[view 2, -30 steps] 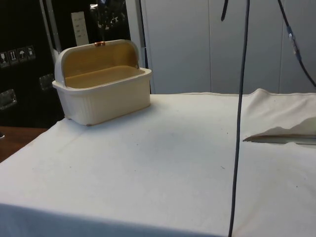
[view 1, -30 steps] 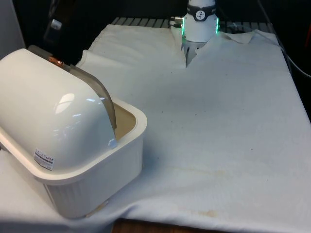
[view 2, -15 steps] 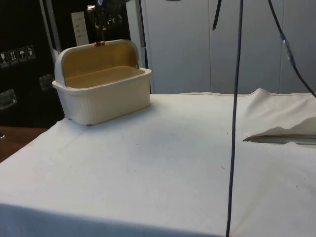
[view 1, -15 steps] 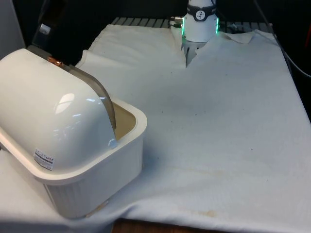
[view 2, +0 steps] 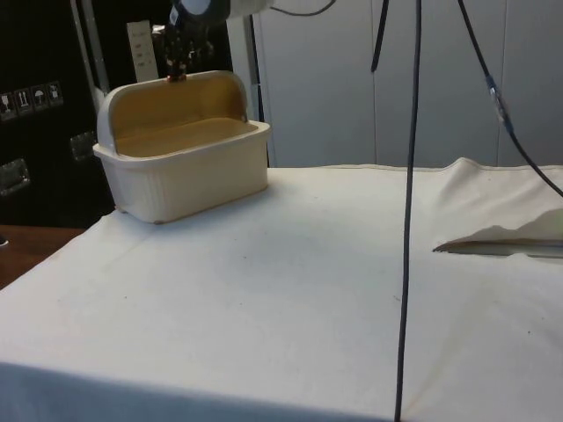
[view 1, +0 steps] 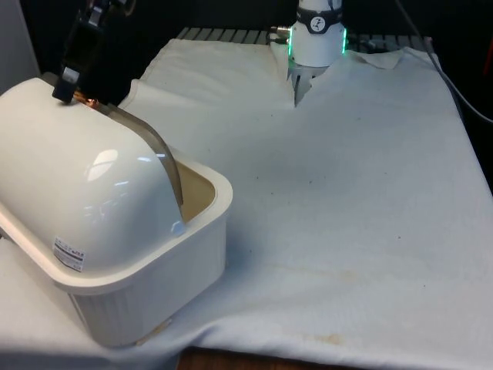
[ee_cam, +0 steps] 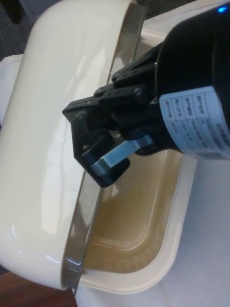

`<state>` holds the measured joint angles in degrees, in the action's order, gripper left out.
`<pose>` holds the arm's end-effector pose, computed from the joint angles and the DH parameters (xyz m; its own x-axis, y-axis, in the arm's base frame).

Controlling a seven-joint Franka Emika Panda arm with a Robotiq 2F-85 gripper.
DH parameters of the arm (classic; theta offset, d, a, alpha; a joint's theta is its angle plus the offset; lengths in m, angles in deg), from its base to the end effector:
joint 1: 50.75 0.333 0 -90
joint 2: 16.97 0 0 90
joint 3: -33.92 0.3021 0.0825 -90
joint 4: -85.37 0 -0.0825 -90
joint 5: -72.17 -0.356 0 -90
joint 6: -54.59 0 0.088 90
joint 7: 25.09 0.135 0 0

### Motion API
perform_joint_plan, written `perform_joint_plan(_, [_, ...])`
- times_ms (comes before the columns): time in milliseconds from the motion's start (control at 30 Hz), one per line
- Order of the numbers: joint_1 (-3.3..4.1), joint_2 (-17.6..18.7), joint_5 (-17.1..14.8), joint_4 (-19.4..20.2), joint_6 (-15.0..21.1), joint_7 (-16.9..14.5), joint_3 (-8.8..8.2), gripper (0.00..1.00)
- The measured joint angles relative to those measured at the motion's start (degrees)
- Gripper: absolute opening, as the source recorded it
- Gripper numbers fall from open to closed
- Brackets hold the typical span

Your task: Open the lid, then close it.

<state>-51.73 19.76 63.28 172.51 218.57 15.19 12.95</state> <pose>0.7053 -0.2284 0.3736 0.2845 -0.7713 0.5693 -0.7467 -0.5507 -0.3731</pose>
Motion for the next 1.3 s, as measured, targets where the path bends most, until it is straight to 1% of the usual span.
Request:
perform_joint_plan(400, [-0.06,0.69,0.00,-1.20,-0.97,2.46,-0.17,0.00])
perform_joint_plan(500, [-0.06,0.63,0.00,-1.43,-1.66,3.27,-0.29,0.00])
perform_joint_plan(700, [0.06,0.11,0.00,-1.38,-3.09,3.90,-0.29,0.00])
perform_joint_plan(833, [0.52,-0.97,0.00,-0.06,-3.78,4.30,-0.29,0.00])
perform_joint_plan(967, [0.74,-1.60,0.00,0.80,-3.78,4.41,-0.29,0.00])
perform_joint_plan(1033, [1.09,-2.52,0.00,2.06,-3.90,4.53,-0.29,0.00])
perform_joint_plan(1300, [1.95,-4.41,0.00,5.10,-4.01,5.21,-0.11,0.00])
